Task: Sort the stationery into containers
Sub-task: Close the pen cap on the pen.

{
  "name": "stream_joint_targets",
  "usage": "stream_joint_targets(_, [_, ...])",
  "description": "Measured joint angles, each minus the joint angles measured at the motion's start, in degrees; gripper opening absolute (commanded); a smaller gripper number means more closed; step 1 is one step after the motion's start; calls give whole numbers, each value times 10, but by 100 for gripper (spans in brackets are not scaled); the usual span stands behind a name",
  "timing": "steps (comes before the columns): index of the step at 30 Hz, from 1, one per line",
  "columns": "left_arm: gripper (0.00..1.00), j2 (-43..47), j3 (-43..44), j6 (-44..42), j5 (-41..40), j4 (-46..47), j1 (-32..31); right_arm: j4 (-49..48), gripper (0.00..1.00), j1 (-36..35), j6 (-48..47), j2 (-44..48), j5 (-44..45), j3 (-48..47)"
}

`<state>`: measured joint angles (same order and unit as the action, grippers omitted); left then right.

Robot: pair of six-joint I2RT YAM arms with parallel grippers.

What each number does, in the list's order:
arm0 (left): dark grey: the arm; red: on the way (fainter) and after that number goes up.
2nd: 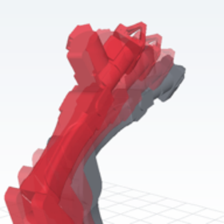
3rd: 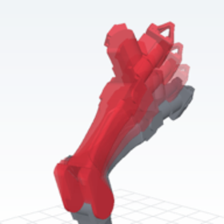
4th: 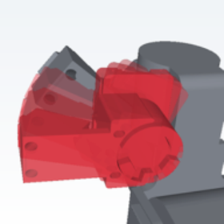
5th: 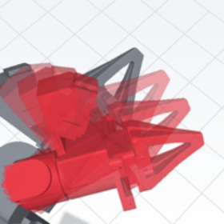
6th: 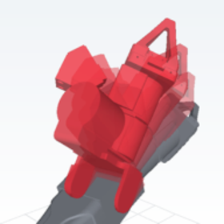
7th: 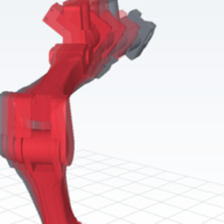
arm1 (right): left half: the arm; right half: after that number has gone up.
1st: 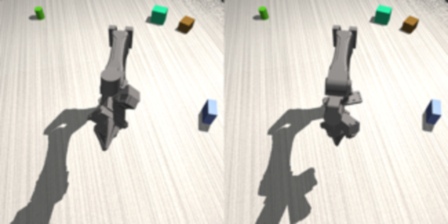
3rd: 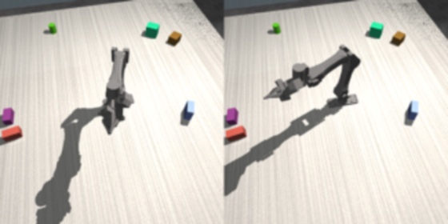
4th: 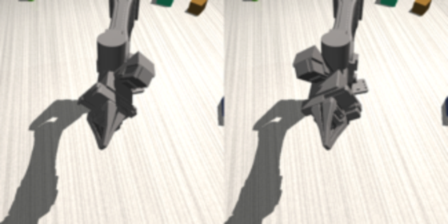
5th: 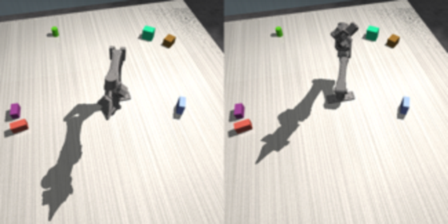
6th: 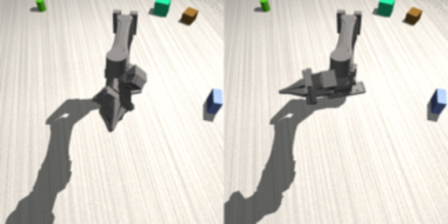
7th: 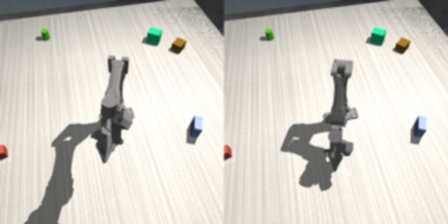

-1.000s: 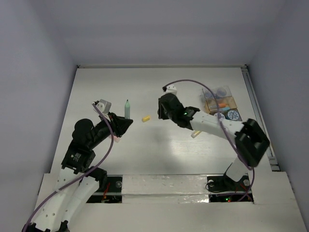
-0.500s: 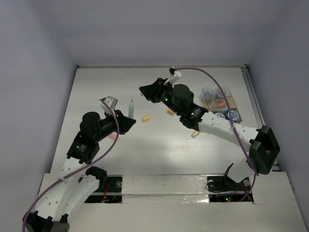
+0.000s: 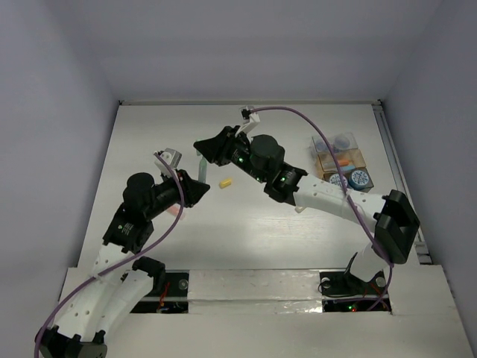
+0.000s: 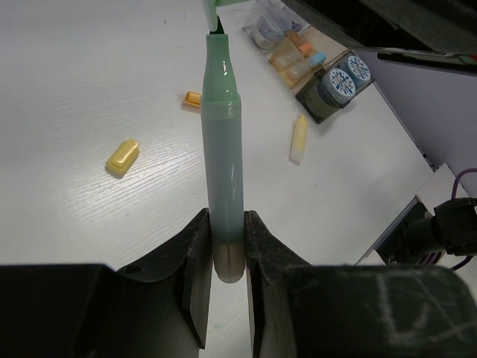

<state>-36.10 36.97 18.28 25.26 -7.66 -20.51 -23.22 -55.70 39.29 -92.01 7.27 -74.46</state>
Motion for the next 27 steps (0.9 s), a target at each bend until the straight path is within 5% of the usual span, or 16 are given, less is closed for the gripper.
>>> stream_joint_targets(27, [0, 22, 0, 0, -24, -1, 0, -11, 9, 0, -7, -17, 10, 3])
